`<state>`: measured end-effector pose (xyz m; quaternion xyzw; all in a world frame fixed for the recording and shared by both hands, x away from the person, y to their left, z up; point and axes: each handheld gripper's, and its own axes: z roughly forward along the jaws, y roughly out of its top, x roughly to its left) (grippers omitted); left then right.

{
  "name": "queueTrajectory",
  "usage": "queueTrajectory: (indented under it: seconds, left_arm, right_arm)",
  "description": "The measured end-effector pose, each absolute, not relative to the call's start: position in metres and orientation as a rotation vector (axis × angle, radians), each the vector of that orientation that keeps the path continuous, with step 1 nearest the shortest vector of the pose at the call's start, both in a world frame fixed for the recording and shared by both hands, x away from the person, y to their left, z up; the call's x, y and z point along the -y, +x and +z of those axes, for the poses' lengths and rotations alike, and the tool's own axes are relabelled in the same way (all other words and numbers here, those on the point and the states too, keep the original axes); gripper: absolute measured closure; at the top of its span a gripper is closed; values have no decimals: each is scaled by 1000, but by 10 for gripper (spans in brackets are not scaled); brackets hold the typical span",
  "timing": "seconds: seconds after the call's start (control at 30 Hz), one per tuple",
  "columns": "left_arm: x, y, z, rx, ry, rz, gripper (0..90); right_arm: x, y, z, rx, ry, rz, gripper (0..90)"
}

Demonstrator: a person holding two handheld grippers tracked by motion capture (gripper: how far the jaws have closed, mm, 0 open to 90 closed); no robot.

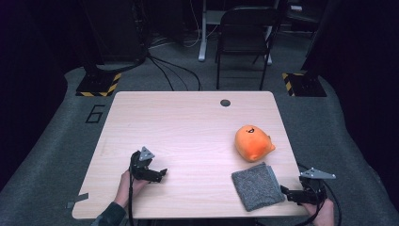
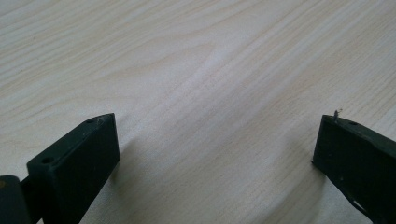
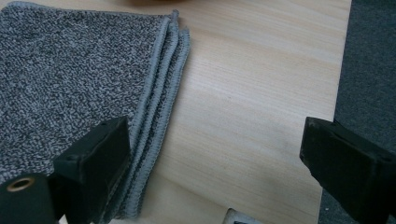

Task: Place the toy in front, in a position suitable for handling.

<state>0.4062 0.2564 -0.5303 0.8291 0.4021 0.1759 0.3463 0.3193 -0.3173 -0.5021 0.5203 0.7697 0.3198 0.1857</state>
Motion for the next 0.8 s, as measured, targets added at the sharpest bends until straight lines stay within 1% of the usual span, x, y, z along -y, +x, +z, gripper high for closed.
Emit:
queueTrajectory:
  seconds: [0.4, 0.8]
  left_arm:
    - [-256, 406, -530, -1044, 2152, 459, 3]
    - [-256, 405, -530, -1040, 2152, 464, 3]
  right_arm:
    - [313, 321, -496, -2184, 1424, 916, 84]
    - [299, 327, -471, -2197, 1322, 941, 77]
